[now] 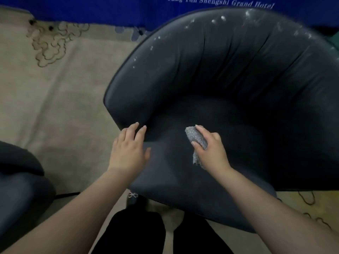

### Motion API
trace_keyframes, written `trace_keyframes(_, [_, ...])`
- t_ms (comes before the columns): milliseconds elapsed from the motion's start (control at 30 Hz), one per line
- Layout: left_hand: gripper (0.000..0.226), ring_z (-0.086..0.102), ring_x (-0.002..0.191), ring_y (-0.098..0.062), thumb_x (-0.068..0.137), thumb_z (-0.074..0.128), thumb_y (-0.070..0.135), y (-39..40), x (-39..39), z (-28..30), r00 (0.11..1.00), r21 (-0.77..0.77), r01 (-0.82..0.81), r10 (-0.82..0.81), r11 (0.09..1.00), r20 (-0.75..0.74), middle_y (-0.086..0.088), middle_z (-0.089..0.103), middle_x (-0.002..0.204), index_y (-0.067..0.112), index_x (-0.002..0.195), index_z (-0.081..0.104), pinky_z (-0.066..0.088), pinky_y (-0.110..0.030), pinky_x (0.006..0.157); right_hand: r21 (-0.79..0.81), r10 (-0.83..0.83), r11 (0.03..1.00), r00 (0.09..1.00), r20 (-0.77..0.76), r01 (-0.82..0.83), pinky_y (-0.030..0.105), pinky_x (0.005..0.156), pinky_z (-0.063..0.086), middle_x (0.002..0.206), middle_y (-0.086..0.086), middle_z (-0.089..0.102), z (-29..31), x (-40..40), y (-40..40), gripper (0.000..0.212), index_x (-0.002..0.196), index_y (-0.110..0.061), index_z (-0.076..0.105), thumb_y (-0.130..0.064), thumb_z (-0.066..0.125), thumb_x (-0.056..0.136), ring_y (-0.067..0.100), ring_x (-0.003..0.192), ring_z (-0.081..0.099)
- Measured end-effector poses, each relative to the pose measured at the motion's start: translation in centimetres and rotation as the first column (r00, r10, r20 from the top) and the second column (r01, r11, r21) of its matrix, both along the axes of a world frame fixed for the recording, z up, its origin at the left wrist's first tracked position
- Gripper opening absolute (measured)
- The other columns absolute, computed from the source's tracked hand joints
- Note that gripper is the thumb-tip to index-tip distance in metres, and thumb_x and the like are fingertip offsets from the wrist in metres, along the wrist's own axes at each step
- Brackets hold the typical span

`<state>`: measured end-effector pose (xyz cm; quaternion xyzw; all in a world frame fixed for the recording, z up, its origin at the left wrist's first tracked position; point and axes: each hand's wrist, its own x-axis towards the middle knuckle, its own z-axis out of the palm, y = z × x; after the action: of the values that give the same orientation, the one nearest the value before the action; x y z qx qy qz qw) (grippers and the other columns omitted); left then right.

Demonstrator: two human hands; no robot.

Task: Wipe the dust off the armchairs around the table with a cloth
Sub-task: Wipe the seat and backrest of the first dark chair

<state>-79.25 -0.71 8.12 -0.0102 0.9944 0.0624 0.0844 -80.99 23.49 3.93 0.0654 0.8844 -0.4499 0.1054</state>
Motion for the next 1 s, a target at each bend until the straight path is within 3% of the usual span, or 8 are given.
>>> trace_keyframes(133, [0.068,0.034,0.132,-0.031,0.08,0.067,0.034,-2.2,-1.3,3.2,0.998,0.001,0.025,-0.025,1.0,-0.057,-0.008,0.037,0.148,0.015,0.141,0.044,0.037,-0.046,0.102,-0.048,-0.079,0.996,0.997,-0.012,0.079,-0.009,0.073,0.028,0.11,-0.008,0.041,3.5,-0.6,-2.6,0.051,0.136,-0.044,0.045,-0.03,0.063,0.09,-0.01,0.091,0.048])
trace_keyframes(367, [0.069,0.028,0.135,-0.028,0.088,0.057,0.043,-9.5,-6.1,6.5,0.986,-0.057,0.161,-0.163,0.985,-0.028,-0.006,0.026,0.153,0.019,0.147,0.031,0.034,-0.043,0.107,-0.044,-0.281,0.959,0.959,-0.038,0.279,-0.003,0.068,0.034,0.109,-0.007,0.04,7.0,-2.5,-9.8,0.049,0.137,-0.042,0.044,-0.034,0.06,0.091,-0.005,0.088,0.049])
trace_keyframes(633, [0.067,0.025,0.137,-0.03,0.09,0.051,0.045,-15.1,-12.9,9.1,0.921,0.024,0.389,-0.389,0.921,-0.017,-0.007,0.024,0.154,0.022,0.146,0.024,0.034,-0.043,0.105,-0.085,-0.569,0.821,0.82,-0.052,0.565,0.003,0.074,0.031,0.111,-0.01,0.04,10.2,-3.1,-18.2,0.048,0.137,-0.043,0.042,-0.036,0.058,0.092,-0.009,0.092,0.047])
trace_keyframes(867, [0.068,0.021,0.141,-0.027,0.092,0.049,0.045,-15.9,-16.6,10.6,0.886,0.082,0.462,-0.463,0.883,-0.008,-0.007,0.018,0.157,0.022,0.149,0.02,0.026,-0.04,0.112,-0.077,-0.641,0.768,0.761,-0.104,0.636,-0.001,0.071,0.033,0.11,-0.01,0.04,12.9,-3.4,-19.9,0.048,0.137,-0.043,0.043,-0.036,0.059,0.092,-0.012,0.092,0.047])
trace_keyframes(1000, [0.069,0.025,0.139,-0.027,0.091,0.05,0.045,-15.5,-18.2,10.9,0.878,0.101,0.478,-0.477,0.872,-0.033,-0.006,0.02,0.156,0.022,0.149,0.021,0.027,-0.039,0.111,-0.113,-0.64,0.768,0.763,-0.092,0.63,0.005,0.078,0.033,0.113,-0.008,0.041,13.1,-4.8,-20.6,0.048,0.138,-0.04,0.044,-0.034,0.059,0.092,-0.009,0.094,0.047])
